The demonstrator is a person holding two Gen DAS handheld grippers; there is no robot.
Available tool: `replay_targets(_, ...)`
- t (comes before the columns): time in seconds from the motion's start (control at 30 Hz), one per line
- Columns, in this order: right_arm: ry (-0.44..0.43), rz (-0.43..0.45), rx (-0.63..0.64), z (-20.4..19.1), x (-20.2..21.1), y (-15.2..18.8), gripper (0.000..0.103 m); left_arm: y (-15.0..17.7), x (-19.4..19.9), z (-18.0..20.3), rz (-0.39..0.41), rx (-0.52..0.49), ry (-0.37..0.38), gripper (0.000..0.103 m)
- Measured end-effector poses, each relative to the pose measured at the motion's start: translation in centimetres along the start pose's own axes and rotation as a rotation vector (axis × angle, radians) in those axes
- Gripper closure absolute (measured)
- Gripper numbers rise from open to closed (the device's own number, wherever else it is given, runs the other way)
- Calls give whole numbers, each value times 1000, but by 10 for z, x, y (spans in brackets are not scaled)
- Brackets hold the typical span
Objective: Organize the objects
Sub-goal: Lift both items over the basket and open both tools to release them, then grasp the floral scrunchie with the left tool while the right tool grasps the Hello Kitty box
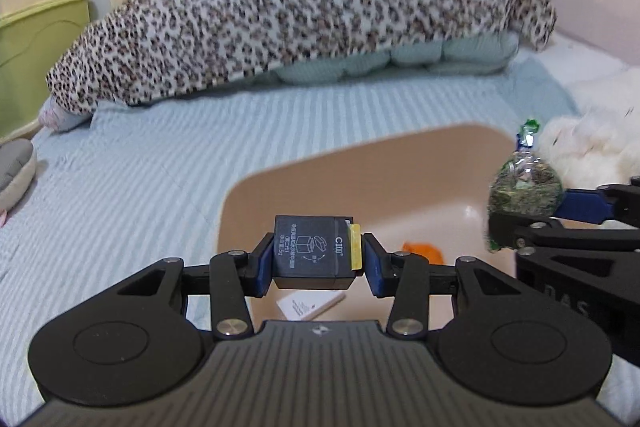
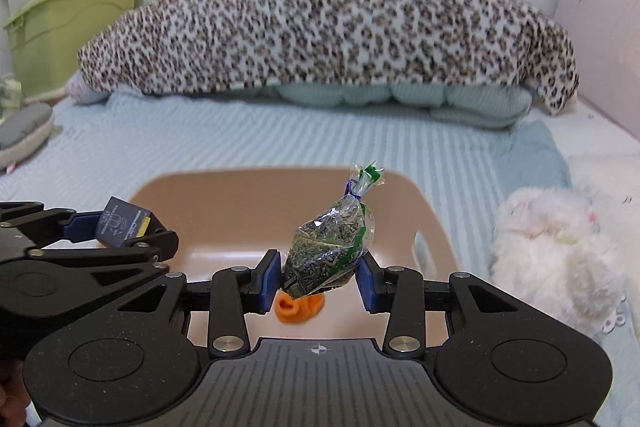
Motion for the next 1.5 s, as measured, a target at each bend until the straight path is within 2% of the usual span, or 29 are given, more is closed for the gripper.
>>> replay_targets(0.23,19,-126,6,4,-31,28,65,27,-29,1,-100,3,16,57)
replay_targets(0.37,20,-178,16,5,-37,34,62,37,-29,1,-138,8,37,56)
replay_targets(0.4,20,-178,15,5,-36,34,56,37,-26,1,-134,8,39,56)
replay_targets(0.47,22,-164,9,6,-28,31,54,33,-18,-1,-116,1,31,53)
replay_targets(0.53,22,-149,3,8,-19,25,48,24,-7,-4,-90,4,27,42)
replay_targets(0.6,25,-126,4,10,-9,17,40,15,5,-5,-59,4,28,37)
replay_targets(0.77,28,-78,0,14,23,3,28,-1,39,-8,-3,-8,21,31)
replay_targets(0.9,20,-63,-16,14,45,3,24,0,63,-17,9,17,17,28)
replay_targets(1.13,12,-79,-34,9,74,27,16,28,90,-28,-25,31,13,20)
replay_targets(1.5,5,-165,-56,8,89,75,12,87,98,-30,-133,37,50,20)
Point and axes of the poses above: each gripper's, at about its wrist camera, not at the fingertips, and x roughly against the way its jaws point, z to its right, y to its underside, the point moved 5 cm from there along -x, roughly the way its jaws point, and after that the axes turned 13 degrees about z, right-handed, at the moved point
